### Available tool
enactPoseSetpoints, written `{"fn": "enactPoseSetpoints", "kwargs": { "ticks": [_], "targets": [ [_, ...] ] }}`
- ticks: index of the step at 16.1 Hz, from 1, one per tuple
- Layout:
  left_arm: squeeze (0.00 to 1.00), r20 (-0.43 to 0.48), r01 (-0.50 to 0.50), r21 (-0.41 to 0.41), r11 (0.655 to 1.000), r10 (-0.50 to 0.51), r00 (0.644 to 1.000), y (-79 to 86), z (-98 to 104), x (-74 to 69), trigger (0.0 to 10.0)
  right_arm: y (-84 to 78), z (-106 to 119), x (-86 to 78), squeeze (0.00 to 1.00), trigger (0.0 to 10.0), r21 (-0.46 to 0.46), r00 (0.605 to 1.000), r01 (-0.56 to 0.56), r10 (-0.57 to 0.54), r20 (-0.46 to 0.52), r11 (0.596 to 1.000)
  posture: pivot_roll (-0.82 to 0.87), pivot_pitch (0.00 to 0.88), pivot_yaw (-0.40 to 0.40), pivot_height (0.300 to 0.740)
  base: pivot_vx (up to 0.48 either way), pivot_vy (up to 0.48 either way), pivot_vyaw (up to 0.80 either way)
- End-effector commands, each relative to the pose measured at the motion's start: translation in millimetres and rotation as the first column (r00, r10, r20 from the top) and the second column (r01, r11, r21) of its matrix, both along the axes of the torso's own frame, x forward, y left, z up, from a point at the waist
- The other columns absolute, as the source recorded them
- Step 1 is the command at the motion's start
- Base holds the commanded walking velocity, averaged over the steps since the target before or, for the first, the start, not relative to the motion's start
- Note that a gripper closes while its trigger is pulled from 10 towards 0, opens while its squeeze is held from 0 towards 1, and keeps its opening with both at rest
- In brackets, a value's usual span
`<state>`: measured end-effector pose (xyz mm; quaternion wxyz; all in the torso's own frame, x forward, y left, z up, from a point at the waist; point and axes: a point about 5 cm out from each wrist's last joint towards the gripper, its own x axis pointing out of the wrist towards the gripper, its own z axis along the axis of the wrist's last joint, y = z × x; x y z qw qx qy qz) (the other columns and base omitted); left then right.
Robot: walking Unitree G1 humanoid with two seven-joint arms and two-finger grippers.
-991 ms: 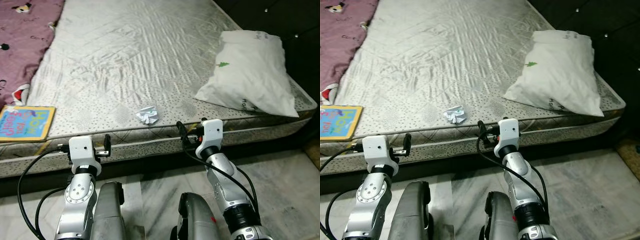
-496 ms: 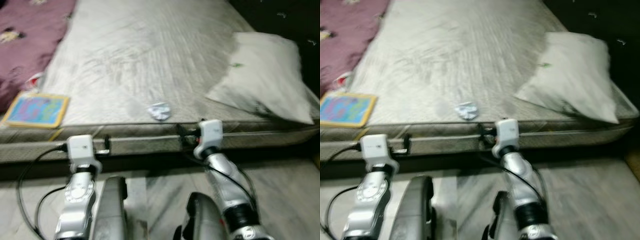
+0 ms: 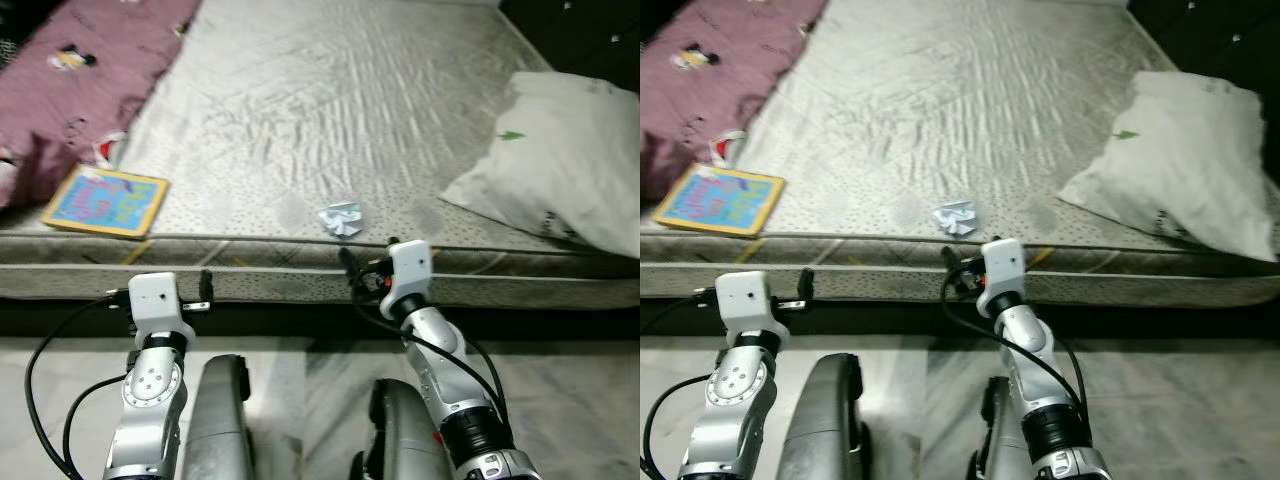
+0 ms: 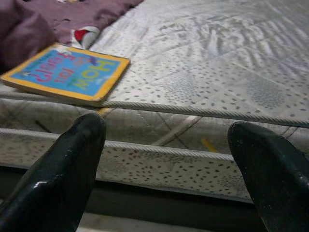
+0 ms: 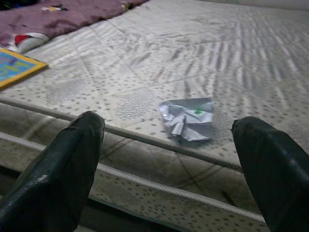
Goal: Clean up the room
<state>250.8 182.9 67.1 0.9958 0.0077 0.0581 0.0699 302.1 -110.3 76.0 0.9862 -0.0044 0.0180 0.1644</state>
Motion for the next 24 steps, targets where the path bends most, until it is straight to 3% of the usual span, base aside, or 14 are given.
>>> {"fn": "enactPoseSetpoints", "kwargs": {
  "ticks": [1,14,24],
  "targets": [
    [0.00,-0.006,0.018,-0.009,1.000,-0.018,1.000,-5.2,-0.7,-0.4,10.0,-7.9,-1.0,0.0,0.00,10.0,-0.006,1.000,0.022,-0.022,-0.002,1.000,0.07,0.090,-0.067,0.577,0.000,0.000,0.00],
    [0.00,-0.002,0.039,-0.013,0.999,-0.039,0.999,-6.9,0.6,-0.6,10.0,-8.1,-1.5,0.5,0.00,10.0,-0.006,1.000,0.029,-0.030,-0.010,1.000,0.07,0.107,-0.066,0.577,0.000,0.000,0.00],
    [0.00,0.003,0.046,-0.009,0.999,-0.045,0.999,-7.2,1.7,2.1,10.0,-8.0,-1.2,2.9,0.00,10.0,-0.006,0.999,0.034,-0.034,-0.010,0.999,0.07,0.097,-0.062,0.577,0.359,0.000,0.00]
  ]
}}
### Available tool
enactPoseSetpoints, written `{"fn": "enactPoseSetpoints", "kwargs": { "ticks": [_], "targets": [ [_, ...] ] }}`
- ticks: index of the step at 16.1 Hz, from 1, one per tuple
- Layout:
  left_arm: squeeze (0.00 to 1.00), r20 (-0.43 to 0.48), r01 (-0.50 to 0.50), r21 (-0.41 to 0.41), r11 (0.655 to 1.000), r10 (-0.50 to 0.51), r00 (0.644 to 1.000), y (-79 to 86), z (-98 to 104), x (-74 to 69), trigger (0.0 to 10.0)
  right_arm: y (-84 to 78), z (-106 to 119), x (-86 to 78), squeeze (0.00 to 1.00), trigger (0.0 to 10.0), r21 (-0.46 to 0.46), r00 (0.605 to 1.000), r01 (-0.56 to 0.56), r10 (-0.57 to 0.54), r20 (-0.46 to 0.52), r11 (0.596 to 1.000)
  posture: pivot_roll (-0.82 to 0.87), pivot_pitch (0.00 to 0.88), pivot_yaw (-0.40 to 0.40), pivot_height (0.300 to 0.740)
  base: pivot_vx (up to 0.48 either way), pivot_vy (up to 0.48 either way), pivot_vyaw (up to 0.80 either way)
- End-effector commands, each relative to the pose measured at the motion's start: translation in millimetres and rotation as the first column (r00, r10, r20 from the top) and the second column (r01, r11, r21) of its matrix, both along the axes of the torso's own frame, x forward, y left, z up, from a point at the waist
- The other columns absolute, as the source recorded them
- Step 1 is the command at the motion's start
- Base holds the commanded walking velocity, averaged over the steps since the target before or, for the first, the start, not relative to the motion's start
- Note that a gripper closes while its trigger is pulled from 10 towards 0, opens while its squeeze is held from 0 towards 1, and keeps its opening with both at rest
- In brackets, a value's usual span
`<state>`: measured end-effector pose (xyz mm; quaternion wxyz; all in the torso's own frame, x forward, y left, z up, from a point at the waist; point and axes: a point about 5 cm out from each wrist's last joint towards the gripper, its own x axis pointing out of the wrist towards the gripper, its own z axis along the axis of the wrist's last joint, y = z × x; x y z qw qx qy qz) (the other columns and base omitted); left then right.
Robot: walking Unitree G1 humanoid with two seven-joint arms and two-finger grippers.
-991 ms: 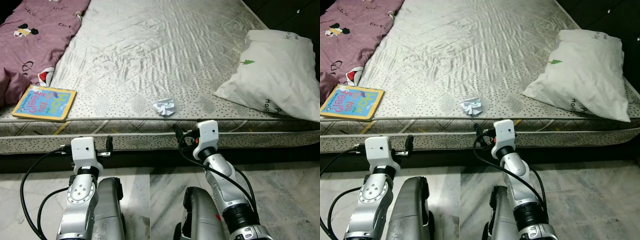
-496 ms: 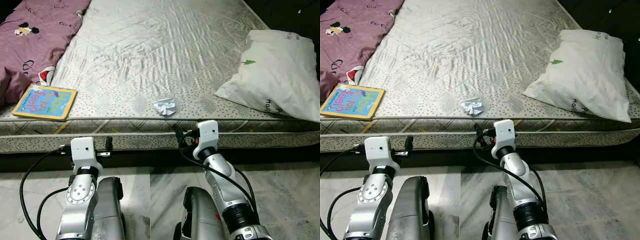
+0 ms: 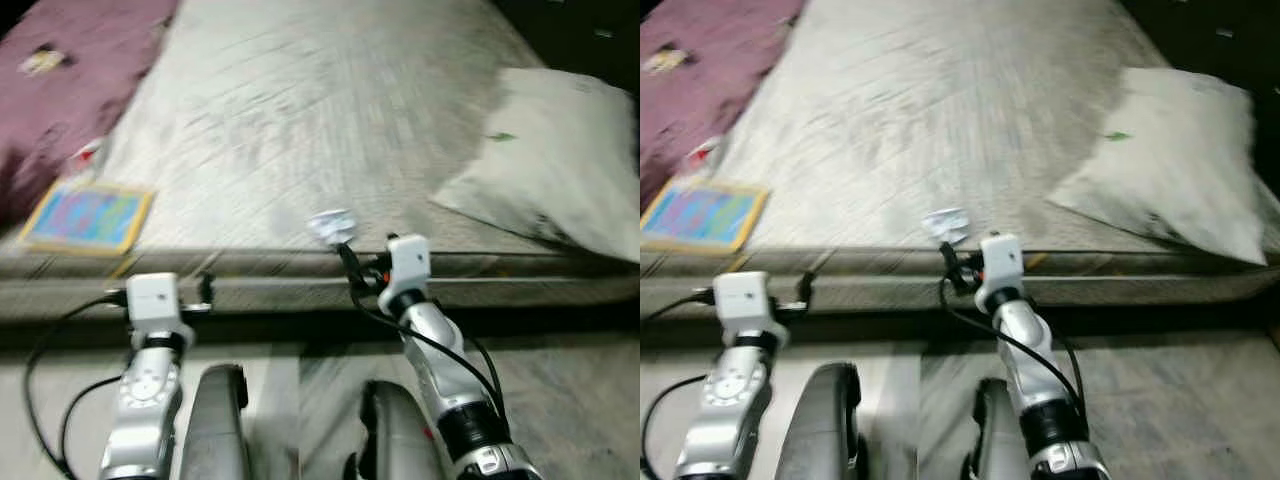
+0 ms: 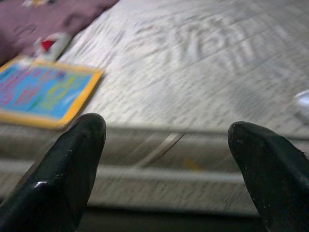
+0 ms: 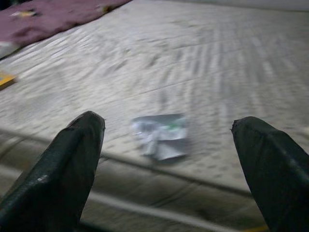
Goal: Clean up the room
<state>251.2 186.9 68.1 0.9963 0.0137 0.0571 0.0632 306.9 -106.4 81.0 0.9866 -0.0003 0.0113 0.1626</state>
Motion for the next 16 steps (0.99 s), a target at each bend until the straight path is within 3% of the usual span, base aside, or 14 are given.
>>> {"fn": "enactPoseSetpoints", "kwargs": {
  "ticks": [1,5,12,16],
  "targets": [
    [0.00,0.002,0.032,-0.020,0.999,-0.032,0.999,-11.3,0.6,2.0,10.0,-11.9,-6.3,-1.6,0.00,10.0,-0.016,0.999,0.029,-0.029,-0.022,0.999,0.07,0.092,-0.062,0.577,0.424,0.000,0.00],
    [0.00,0.003,0.031,-0.019,0.999,-0.031,1.000,-10.9,0.5,3.1,10.0,-11.6,-5.9,-0.7,0.00,10.0,-0.017,0.999,0.028,-0.029,-0.021,0.999,0.07,0.086,-0.061,0.577,0.405,0.000,0.00],
    [0.00,-0.002,0.025,-0.012,1.000,-0.025,1.000,-10.3,0.1,3.6,10.0,-7.9,-6.1,0.3,0.00,10.0,-0.006,1.000,0.015,-0.015,-0.024,1.000,0.07,0.080,-0.066,0.577,0.000,0.000,0.00],
    [0.00,0.007,-0.014,-0.011,1.000,0.014,1.000,-5.7,4.5,-3.5,10.0,6.9,-5.6,-2.4,0.00,10.0,0.025,0.998,-0.056,0.057,-0.031,0.998,0.10,0.106,-0.090,0.533,0.000,0.000,0.00]
  ]
}}
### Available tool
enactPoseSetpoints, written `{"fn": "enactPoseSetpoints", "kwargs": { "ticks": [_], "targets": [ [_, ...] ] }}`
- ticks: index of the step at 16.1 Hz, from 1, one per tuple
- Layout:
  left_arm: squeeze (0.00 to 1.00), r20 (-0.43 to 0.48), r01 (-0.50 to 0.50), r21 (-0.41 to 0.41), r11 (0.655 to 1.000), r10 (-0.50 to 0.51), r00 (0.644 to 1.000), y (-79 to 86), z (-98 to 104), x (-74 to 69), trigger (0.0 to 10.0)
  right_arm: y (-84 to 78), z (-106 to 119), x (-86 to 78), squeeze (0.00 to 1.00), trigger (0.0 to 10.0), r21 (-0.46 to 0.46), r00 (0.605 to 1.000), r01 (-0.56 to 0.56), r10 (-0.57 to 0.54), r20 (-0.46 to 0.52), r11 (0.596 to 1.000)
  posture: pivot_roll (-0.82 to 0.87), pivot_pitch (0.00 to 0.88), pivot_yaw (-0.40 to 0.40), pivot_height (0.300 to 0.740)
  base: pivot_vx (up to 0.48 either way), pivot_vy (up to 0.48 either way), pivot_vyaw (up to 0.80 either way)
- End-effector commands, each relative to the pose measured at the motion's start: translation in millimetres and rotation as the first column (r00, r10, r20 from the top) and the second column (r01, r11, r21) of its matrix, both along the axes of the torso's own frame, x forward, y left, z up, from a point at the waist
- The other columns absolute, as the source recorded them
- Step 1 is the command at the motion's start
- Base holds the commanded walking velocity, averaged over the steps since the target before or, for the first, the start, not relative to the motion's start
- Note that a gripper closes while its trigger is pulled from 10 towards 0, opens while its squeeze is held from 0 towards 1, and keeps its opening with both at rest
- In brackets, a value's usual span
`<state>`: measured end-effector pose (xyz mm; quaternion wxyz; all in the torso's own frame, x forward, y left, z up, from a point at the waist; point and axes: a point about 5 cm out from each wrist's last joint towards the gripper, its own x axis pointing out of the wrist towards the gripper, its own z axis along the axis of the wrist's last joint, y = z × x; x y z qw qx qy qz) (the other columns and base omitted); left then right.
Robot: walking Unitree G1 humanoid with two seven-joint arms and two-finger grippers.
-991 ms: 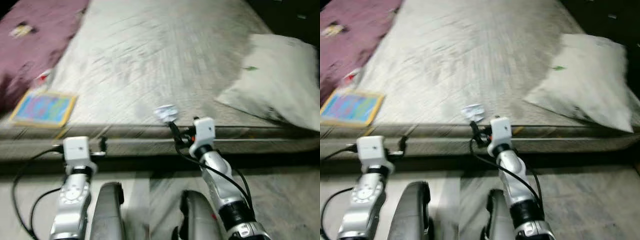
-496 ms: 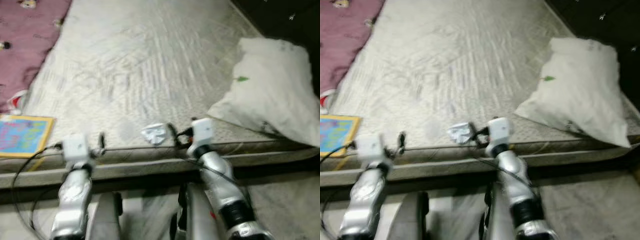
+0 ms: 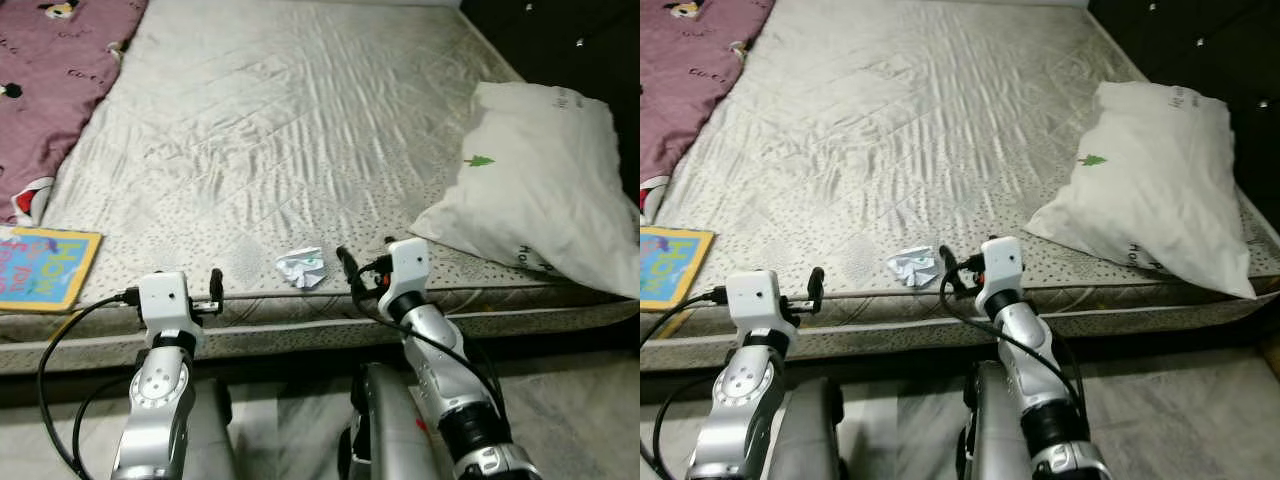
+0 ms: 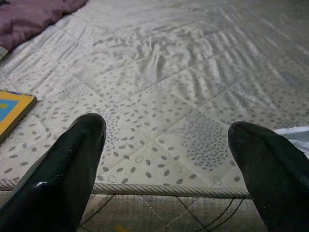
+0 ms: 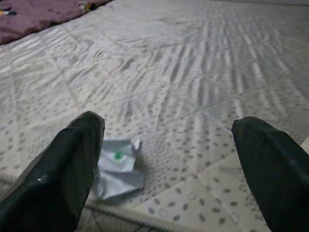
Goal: Clean up the room
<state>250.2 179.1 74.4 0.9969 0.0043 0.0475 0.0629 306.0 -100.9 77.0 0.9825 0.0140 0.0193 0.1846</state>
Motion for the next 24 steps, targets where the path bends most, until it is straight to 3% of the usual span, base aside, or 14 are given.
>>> {"fn": "enactPoseSetpoints", "kwargs": {
  "ticks": [1,5,6,14,18,24],
  "targets": [
    [0.00,-0.021,-0.025,0.014,1.000,0.025,0.999,3.7,-3.1,-5.3,10.0,2.4,-3.9,-1.5,0.00,10.0,-0.001,1.000,-0.016,0.016,-0.026,1.000,0.11,0.117,-0.089,0.523,0.000,0.000,0.00],
    [0.00,-0.030,-0.057,0.023,0.998,0.057,0.998,9.3,-0.1,-14.4,10.0,26.2,-13.2,-1.7,0.00,10.0,0.010,0.971,-0.210,0.210,-0.118,0.978,0.14,0.156,-0.085,0.503,0.000,0.000,0.00],
    [0.00,-0.032,-0.063,0.026,0.998,0.064,0.997,10.8,0.9,-15.7,10.0,29.2,-11.5,2.8,0.00,10.0,-0.033,0.969,-0.227,0.223,-0.103,0.973,0.15,0.160,-0.085,0.503,0.000,0.000,0.00],
    [0.00,-0.032,-0.051,0.056,0.997,0.053,0.998,9.8,6.4,-12.6,10.0,32.1,6.3,31.0,0.00,10.0,-0.042,0.991,-0.128,0.126,-0.042,0.991,0.20,0.154,-0.073,0.503,0.000,0.000,0.25],
    [0.00,-0.028,-0.106,0.104,0.989,0.110,0.994,18.1,10.1,-41.7,10.0,39.4,25.9,51.4,0.00,10.0,-0.052,0.997,-0.067,0.066,-0.030,0.996,0.29,0.184,-0.122,0.503,0.000,0.000,0.00],
    [0.00,-0.067,-0.153,0.125,0.980,0.162,0.984,19.1,13.7,-78.2,10.0,66.5,43.5,58.8,0.00,10.0,-0.021,0.996,-0.085,0.084,-0.014,0.996,0.35,0.260,-0.168,0.503,0.000,0.000,0.00]
  ]
}}
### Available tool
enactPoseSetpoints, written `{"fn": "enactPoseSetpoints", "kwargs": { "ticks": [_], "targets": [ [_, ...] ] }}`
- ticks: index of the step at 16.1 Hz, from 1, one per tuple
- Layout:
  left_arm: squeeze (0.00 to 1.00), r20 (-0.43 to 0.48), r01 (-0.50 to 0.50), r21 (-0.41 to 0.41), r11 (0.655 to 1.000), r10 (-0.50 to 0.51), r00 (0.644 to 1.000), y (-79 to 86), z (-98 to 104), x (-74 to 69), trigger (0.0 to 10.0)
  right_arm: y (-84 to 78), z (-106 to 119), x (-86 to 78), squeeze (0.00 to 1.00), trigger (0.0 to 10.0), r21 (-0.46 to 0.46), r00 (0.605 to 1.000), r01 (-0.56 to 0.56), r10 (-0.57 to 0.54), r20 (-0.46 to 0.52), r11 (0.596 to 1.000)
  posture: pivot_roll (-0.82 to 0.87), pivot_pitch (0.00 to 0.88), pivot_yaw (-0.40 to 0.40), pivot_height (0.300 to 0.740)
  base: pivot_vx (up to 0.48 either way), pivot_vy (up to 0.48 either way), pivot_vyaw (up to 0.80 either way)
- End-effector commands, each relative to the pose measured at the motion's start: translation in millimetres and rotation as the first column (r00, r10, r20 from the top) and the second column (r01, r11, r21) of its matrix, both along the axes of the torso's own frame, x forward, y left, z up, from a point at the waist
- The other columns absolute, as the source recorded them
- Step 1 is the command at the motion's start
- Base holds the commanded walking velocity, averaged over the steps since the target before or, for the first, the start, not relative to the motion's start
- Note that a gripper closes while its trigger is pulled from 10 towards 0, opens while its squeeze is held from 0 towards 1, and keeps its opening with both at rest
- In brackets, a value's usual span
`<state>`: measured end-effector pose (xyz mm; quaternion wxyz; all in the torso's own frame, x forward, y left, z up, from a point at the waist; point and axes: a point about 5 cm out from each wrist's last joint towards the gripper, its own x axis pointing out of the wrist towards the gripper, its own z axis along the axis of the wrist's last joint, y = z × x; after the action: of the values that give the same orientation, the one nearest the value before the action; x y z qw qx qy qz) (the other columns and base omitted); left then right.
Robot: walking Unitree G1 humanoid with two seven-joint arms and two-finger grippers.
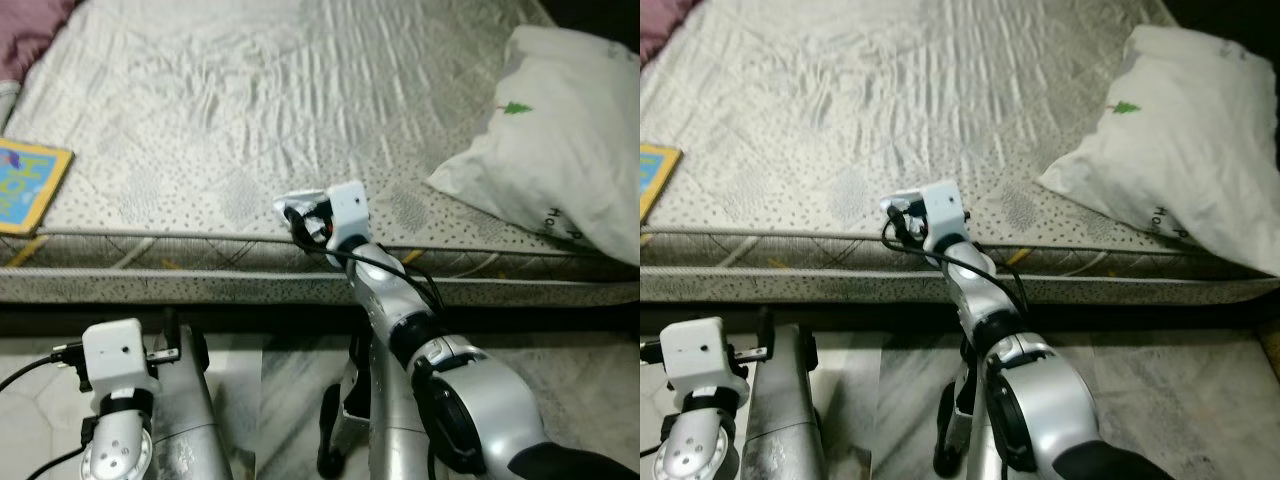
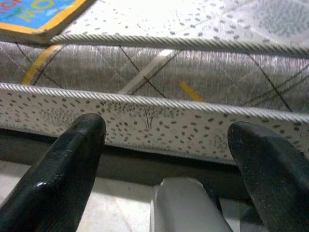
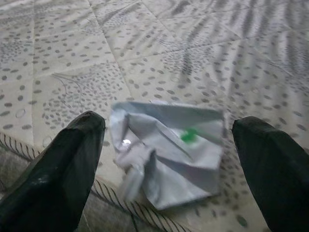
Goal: Clean up the room
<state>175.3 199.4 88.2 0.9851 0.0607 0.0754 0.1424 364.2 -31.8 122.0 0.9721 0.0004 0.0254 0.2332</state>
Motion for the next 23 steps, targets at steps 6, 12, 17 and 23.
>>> {"fn": "enactPoseSetpoints", "kwargs": {
  "ticks": [6,12,17,23],
  "targets": [
    [0.00,-0.067,-0.004,-0.010,1.000,0.003,0.998,-7.0,1.8,-25.2,10.0,11.6,12.6,3.2,0.00,10.0,0.048,0.998,0.052,-0.053,0.029,0.998,0.38,0.314,-0.171,0.503,0.000,0.000,0.00],
    [0.00,-0.090,-0.003,-0.016,1.000,0.002,0.996,-9.2,3.0,-30.5,10.0,45.3,15.9,-9.0,0.00,10.0,0.061,0.999,0.002,-0.005,0.049,0.998,0.38,0.332,-0.171,0.503,0.000,0.000,0.00],
    [0.00,-0.108,-0.006,-0.022,1.000,0.004,0.994,-8.7,2.6,-30.0,10.0,60.9,4.8,-22.3,0.00,0.0,0.064,0.999,-0.048,0.047,0.027,0.997,0.38,0.329,-0.174,0.503,0.000,0.000,0.00],
    [0.00,-0.104,-0.012,-0.021,1.000,0.010,0.995,-5.7,1.4,-24.1,10.0,58.2,5.6,-20.3,0.00,0.0,0.073,0.999,-0.050,0.049,0.022,0.996,0.38,0.316,-0.173,0.503,0.000,0.000,0.00]
  ]
}}
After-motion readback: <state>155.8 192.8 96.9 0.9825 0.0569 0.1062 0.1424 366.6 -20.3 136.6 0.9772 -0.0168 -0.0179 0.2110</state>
